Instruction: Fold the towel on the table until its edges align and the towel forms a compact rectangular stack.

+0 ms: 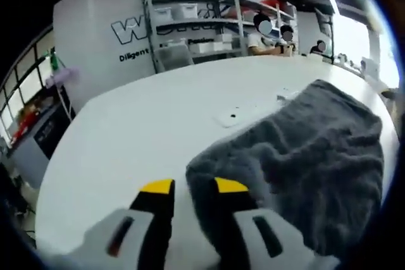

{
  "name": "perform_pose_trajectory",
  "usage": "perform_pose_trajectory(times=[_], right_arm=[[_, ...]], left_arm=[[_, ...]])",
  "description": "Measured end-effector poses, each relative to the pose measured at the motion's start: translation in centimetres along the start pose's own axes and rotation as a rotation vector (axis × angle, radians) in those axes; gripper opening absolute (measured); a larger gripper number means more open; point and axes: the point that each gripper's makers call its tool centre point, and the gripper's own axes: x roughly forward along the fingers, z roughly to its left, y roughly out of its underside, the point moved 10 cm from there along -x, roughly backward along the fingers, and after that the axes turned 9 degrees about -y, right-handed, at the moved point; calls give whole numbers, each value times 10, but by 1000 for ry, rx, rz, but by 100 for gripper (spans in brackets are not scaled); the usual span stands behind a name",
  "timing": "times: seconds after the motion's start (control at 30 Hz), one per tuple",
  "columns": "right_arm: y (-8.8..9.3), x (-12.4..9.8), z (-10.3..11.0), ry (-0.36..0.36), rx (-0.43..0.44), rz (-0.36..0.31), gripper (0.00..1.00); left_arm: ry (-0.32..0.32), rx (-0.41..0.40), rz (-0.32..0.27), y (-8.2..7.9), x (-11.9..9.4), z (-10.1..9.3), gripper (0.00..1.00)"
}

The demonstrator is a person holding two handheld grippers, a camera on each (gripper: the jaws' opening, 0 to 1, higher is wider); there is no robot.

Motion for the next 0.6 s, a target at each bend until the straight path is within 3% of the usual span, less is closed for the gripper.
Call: perform_pose_trajectory(times=[0.13,0.3,0.4,0.53,0.6], right_arm=[[1,2,2,-9,-6,11,90],[0,1,3,-11,-9,5,90],[0,0,2,-5,-9,4,90],[0,1,3,-11,-12,4,90],[0,1,3,-12,-13,6,90]], left_arm=[[13,18,14,-1,3,-1,8],[-32,43,-3,-13,-2,-2,5],[-43,53,-35,-31,-7,0,5],[3,87,-64,-51,-27,-21,5],[61,82,-100,-62,-36,-36,5]])
